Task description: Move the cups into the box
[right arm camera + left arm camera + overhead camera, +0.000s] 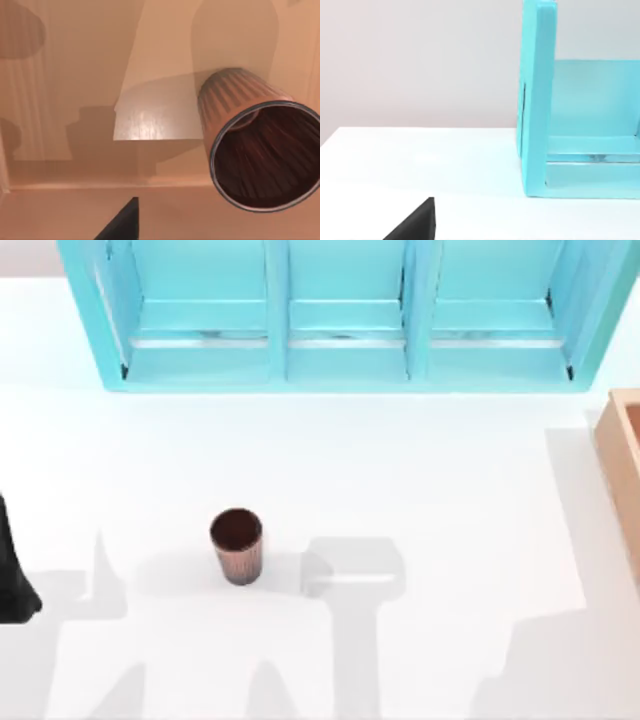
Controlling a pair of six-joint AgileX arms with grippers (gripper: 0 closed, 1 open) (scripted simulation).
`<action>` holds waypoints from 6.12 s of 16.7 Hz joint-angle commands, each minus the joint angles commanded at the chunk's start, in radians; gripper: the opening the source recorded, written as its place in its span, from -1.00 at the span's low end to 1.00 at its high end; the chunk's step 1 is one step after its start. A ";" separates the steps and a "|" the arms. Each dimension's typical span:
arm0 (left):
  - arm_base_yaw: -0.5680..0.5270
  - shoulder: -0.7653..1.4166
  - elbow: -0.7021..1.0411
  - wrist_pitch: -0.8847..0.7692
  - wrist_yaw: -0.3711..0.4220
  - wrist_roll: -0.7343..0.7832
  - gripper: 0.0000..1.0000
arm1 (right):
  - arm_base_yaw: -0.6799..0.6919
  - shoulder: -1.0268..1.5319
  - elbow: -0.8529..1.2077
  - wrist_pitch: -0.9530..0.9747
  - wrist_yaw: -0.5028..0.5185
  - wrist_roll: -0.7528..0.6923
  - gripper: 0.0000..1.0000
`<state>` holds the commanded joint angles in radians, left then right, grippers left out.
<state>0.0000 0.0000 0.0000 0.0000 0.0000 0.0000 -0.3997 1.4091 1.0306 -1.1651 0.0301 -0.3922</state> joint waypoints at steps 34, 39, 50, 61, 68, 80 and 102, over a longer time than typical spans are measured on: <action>0.000 0.000 0.000 0.000 0.000 0.000 1.00 | 0.565 0.480 0.939 -0.449 0.095 0.530 1.00; 0.000 0.000 0.000 0.000 0.000 0.000 1.00 | 1.043 0.846 1.378 -0.485 0.162 0.978 1.00; 0.000 0.000 0.000 0.000 0.000 0.000 1.00 | 1.435 1.264 1.872 -0.483 0.238 1.432 1.00; 0.000 0.000 0.000 0.000 0.000 0.000 1.00 | 1.416 1.461 2.104 -0.518 0.238 1.415 1.00; 0.000 0.000 0.000 0.000 0.000 0.000 1.00 | 1.386 1.701 2.390 -0.554 0.237 1.384 1.00; 0.000 0.000 0.000 0.000 0.000 0.000 1.00 | 1.386 1.703 2.391 -0.555 0.237 1.384 -0.21; 0.000 0.000 0.000 0.000 0.000 0.000 1.00 | 1.363 1.483 2.096 -0.440 0.233 1.354 -1.00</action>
<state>0.0000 0.0000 0.0000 0.0000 0.0000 0.0000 0.9634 2.8921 3.1262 -1.6051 0.2631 0.9620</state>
